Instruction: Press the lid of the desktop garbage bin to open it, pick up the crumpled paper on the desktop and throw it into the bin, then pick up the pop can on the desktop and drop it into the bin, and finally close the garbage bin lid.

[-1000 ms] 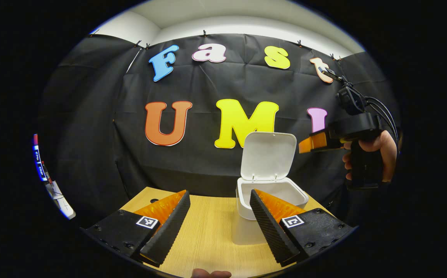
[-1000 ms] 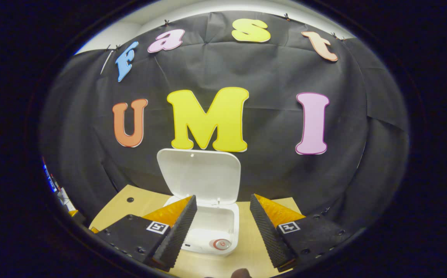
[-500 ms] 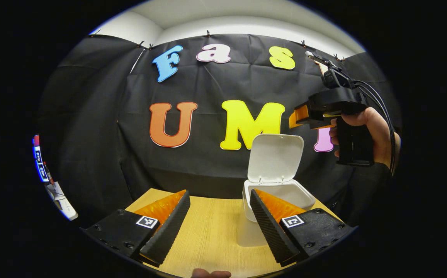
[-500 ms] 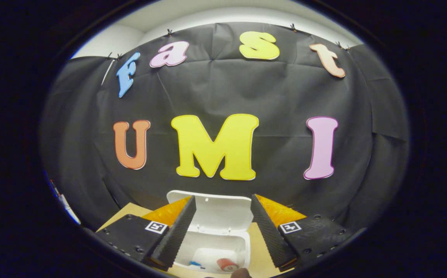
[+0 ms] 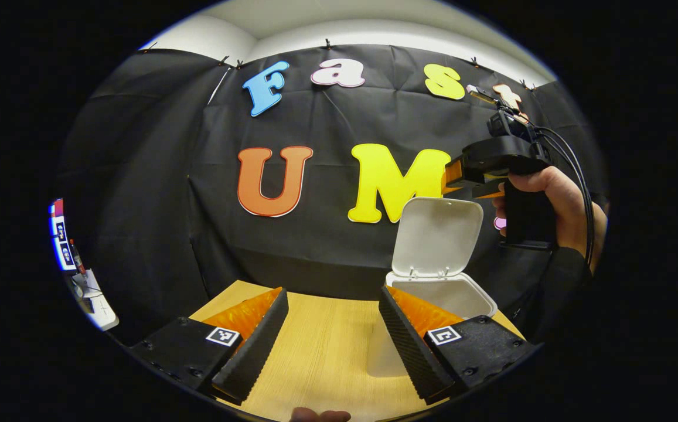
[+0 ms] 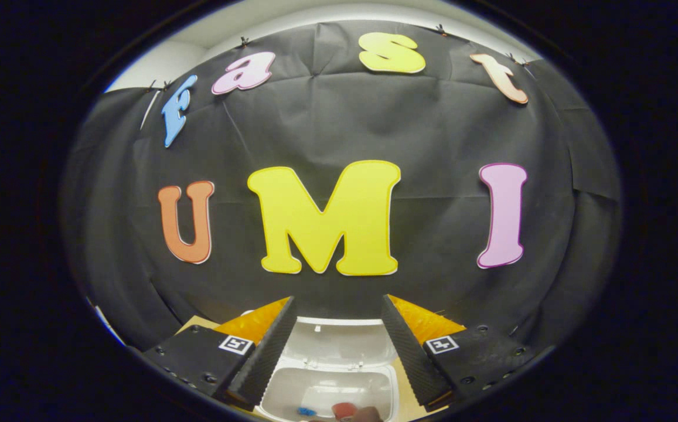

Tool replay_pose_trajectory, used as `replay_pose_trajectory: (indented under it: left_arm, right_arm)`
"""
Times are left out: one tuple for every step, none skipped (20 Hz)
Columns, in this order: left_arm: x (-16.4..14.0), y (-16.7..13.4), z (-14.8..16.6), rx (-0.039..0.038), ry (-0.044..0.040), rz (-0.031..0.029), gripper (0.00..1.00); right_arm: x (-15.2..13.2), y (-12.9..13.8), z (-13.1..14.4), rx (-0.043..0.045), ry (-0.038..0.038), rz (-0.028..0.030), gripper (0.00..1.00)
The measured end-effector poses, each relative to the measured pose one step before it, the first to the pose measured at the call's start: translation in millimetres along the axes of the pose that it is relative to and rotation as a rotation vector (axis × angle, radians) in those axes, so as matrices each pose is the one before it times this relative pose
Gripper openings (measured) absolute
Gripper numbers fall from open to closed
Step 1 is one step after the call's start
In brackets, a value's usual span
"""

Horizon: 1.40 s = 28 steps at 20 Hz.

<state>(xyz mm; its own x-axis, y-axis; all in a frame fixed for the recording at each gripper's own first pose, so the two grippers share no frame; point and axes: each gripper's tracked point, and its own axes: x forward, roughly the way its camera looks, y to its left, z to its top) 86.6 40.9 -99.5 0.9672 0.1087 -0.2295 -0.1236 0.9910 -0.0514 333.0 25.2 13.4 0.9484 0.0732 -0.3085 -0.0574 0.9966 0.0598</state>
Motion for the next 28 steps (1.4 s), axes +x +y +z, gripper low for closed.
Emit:
replay_pose_trajectory:
  left_arm:
    - [1.81, 0.28, -0.08, 0.00104, 0.00120, 0.00235, 1.00]
    - [1.75, 0.65, -0.35, 0.00078, 0.00099, 0.00034, 1.00]
    - [0.64, 0.92, -0.06, 0.00134, 0.00077, 0.00070, 1.00]
    - [0.83, -0.74, 0.43, 0.00132, 0.00046, 0.00044, 1.00]
    - [0.77, 0.19, -0.04, 0.00101, -0.00040, 0.00039, 1.00]
    - [0.01, 1.14, -0.12, 0.00072, -0.00075, 0.00088, 1.00]
    - [-0.09, 1.13, 0.62, 0.00003, -0.00115, 0.00062, 1.00]
    - [-0.09, 0.70, -0.85, -0.00056, -0.00008, 0.00034, 1.00]
    - [-1.34, 0.56, 1.22, 0.00014, -0.00244, -0.00102, 1.00]
    - [-1.04, -0.06, 0.73, 0.00122, -0.00327, -0.00206, 1.00]
    - [-2.23, -0.44, 2.11, 0.00180, -0.00438, -0.00372, 1.00]
    - [-1.78, -0.13, 1.42, 0.00148, -0.00627, -0.00341, 1.00]
    - [-2.61, -0.76, 1.96, 0.00156, -0.00771, -0.00294, 1.00]
    - [-2.32, -0.43, 1.69, -0.00009, -0.00423, -0.00445, 1.00]
    - [-3.19, 0.16, 0.33, 0.00030, -0.00261, -0.00500, 1.00]
    - [-3.16, -0.32, 0.60, 0.00089, -0.00349, -0.00420, 1.00]
    - [-3.43, -0.14, 1.02, 0.00087, -0.00316, -0.00425, 1.00]
    - [-2.90, 0.07, 0.59, 0.00114, -0.00305, -0.00431, 1.00]
    - [-4.32, 0.22, 0.92, 0.00266, -0.00301, -0.00447, 1.00]
    - [-3.09, -0.95, 1.53, 0.00328, -0.00394, -0.00443, 1.00]
    - [-3.48, -0.75, 1.31, 0.00284, -0.00358, -0.00497, 1.00]
    - [-4.09, 0.17, 0.13, 0.00230, -0.00358, -0.00470, 1.00]
    - [-3.69, -0.15, -0.08, 0.00162, -0.00250, -0.00465, 1.00]
    - [-3.08, -0.01, 0.29, 0.00108, -0.00304, -0.00473, 1.00]
    - [-3.46, -0.09, 0.40, 0.00150, -0.00260, -0.00259, 1.00]
    - [-3.53, -0.13, 1.21, 0.00161, -0.00284, -0.00359, 1.00]
    - [-2.81, -0.31, 0.84, 0.00327, -0.00018, -0.00233, 0.99]
    - [-3.33, 1.18, -0.10, 0.00413, -0.00252, -0.00017, 1.00]
  right_arm:
    - [3.15, 0.93, -0.35, 0.00211, 0.00219, -0.00073, 0.91]
    - [2.34, 0.60, -1.21, 0.00285, 0.00241, -0.00008, 0.92]
    - [2.46, 0.70, -1.41, 0.00124, 0.00422, -0.00125, 0.92]
    - [1.74, 0.26, -2.30, 0.00127, 0.00573, 0.00002, 0.91]
    - [0.35, 0.73, 0.75, 0.00379, 0.00009, 0.00123, 0.92]
    - [0.14, 0.27, -0.12, 0.00169, -0.00008, -0.00106, 0.92]
    - [-0.92, 0.22, -0.74, -0.00308, 0.00215, 0.00104, 0.92]
    - [-1.74, -0.52, -0.75, -0.00163, 0.00351, -0.00036, 0.91]
    - [-2.25, 0.15, -0.60, 0.00233, 0.00367, 0.00031, 0.92]
    - [-1.11, 0.47, -1.82, 0.00396, 0.00516, 0.00053, 0.92]
    - [-2.55, -0.41, -1.55, 0.00526, 0.00539, 0.00066, 0.92]
    - [-3.78, -1.23, -1.37, 0.00595, 0.00432, -0.00060, 0.92]
    - [-3.24, -0.10, -1.45, 0.00224, 0.00152, -0.00100, 0.92]
    - [-3.80, -0.36, -3.16, -0.00158, 0.00286, -0.00140, 0.92]
    - [-4.76, -0.01, -2.76, -0.00238, 0.00188, -0.00052, 0.92]
    - [-5.67, 0.92, -3.99, 0.00067, 0.00356, -0.00057, 0.92]
    - [-5.85, -0.09, -3.72, -0.00231, 0.00304, -0.00040, 0.92]
    - [-6.18, 0.30, -4.66, -0.00172, 0.00561, 0.00035, 0.92]
    - [-6.31, 0.27, -6.03, 0.00119, 0.00983, 0.00121, 0.92]
    - [-5.00, 0.42, -5.81, 0.00365, 0.00922, 0.00076, 0.92]
    - [-4.97, -0.21, -5.52, 0.00226, 0.00846, -0.00055, 0.93]
    - [-5.80, -0.70, -6.55, 0.00198, 0.00805, 0.00046, 0.93]
    - [-4.81, -0.88, -6.72, 0.00139, 0.00824, 0.00049, 0.93]
    - [-4.30, -0.75, -7.48, 0.00348, 0.00944, -0.00201, 0.93]
    - [-3.24, -0.69, -7.63, 0.00163, 0.01156, -0.00305, 0.93]
    - [-3.35, -1.07, -8.49, -0.00115, 0.01244, -0.00238, 0.93]
    - [-2.89, -1.26, -7.47, 0.00029, 0.01254, -0.00289, 0.93]
    - [-2.57, -0.19, -7.53, 0.00371, 0.01320, -0.00176, 0.93]
